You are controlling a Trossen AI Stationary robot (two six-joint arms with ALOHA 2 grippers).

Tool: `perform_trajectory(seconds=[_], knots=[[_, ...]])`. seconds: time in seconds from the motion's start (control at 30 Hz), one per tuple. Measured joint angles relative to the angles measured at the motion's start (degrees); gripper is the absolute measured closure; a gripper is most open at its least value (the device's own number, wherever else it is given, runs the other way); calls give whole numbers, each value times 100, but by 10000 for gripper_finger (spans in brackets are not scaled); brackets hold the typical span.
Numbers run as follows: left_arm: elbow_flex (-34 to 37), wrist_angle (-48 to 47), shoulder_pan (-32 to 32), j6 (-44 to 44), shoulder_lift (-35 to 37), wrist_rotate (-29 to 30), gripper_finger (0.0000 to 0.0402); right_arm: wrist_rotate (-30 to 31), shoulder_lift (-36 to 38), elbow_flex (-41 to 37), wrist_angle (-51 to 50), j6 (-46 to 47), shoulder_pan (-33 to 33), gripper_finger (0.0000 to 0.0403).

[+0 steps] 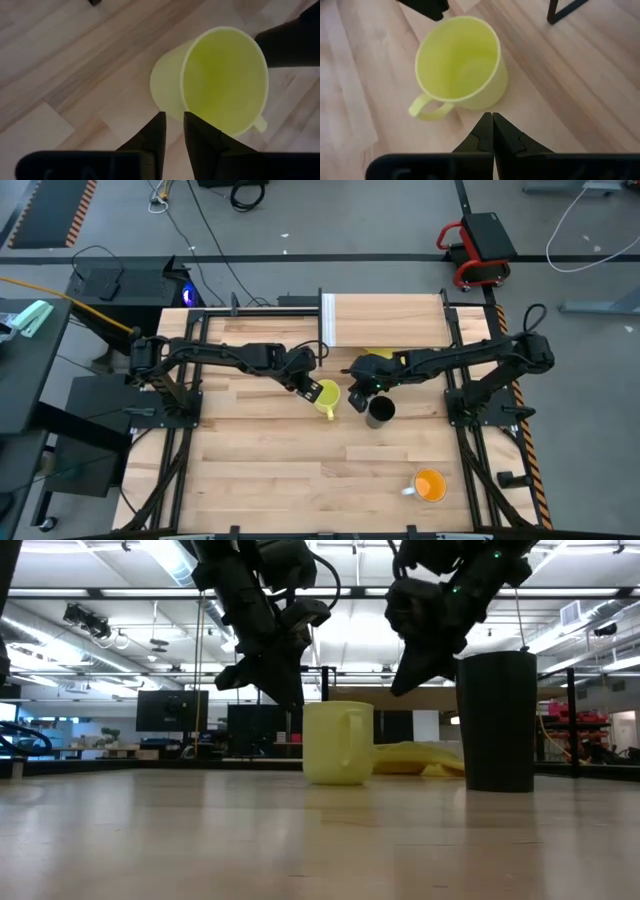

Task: Stack small to large cups/mugs on shelf
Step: Put the yellow mug on the shelf

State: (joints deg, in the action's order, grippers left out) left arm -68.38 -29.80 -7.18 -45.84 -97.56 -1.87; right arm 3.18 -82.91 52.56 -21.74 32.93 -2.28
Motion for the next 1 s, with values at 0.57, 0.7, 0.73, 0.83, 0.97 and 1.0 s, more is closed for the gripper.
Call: perform_trajectory(seconds=[0.57, 0.7, 0.73, 0.83, 0.97, 1.0], knots=[[0, 15, 0, -2, 0, 2, 323, 1, -873, 411, 374, -43, 2, 402], [0, -26, 1, -4, 5, 32, 319, -7, -1145, 861, 74, -167, 2, 402], [0, -16, 0, -8, 5, 33, 318, -9, -1209, 967, -66, -210, 4, 402], [0, -11, -3, -9, 5, 35, 317, -15, -1360, 1198, -326, -357, 4, 402], [0, -43, -2, -9, 5, 1, 320, -19, -1393, 1246, -336, -403, 6, 402], [0, -53, -4, -8, 5, -23, 321, -17, -1388, 1248, -336, -403, 4, 402]])
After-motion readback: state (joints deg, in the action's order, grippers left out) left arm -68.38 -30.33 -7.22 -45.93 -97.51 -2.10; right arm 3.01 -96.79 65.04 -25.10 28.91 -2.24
